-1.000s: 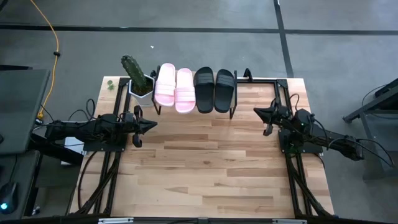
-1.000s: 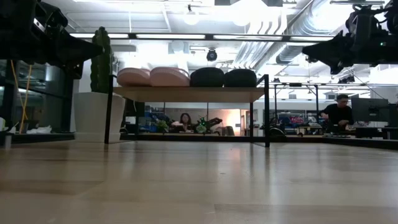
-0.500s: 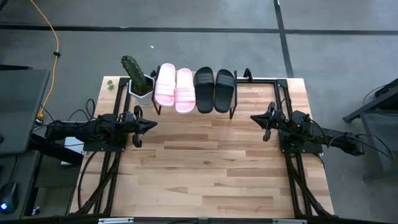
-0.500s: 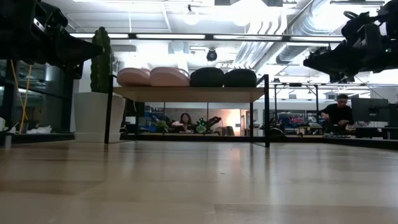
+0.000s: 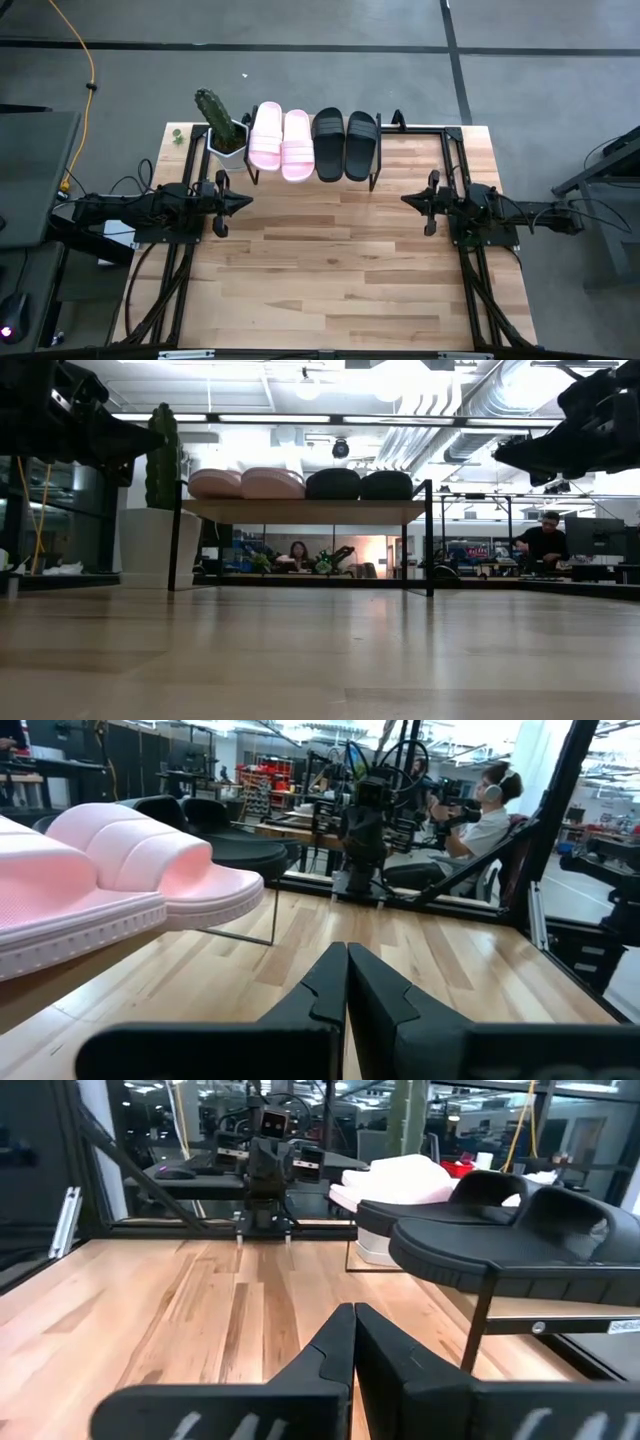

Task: Pick and place slides into the shelf
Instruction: Return to Home Position

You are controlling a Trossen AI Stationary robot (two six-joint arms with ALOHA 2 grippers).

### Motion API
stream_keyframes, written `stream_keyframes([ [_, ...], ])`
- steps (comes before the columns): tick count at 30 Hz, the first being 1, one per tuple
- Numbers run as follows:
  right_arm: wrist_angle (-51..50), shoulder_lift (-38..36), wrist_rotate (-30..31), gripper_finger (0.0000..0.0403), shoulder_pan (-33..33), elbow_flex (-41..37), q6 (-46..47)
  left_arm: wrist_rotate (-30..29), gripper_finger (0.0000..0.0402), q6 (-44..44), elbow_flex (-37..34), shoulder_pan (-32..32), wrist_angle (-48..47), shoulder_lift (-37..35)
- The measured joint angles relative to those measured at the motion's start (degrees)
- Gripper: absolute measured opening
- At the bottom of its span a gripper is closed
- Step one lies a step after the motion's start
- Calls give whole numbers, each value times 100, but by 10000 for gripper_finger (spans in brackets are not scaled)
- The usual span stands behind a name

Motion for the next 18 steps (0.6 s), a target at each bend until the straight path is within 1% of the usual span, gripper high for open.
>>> stream_keyframes([
  [8,-2,0,-33,0,-11,0,-10,399,1,-13,0,-1,-69,0],
  [18,-7,0,-107,0,-11,0,6,413,1,40,0,1,-71,0],
])
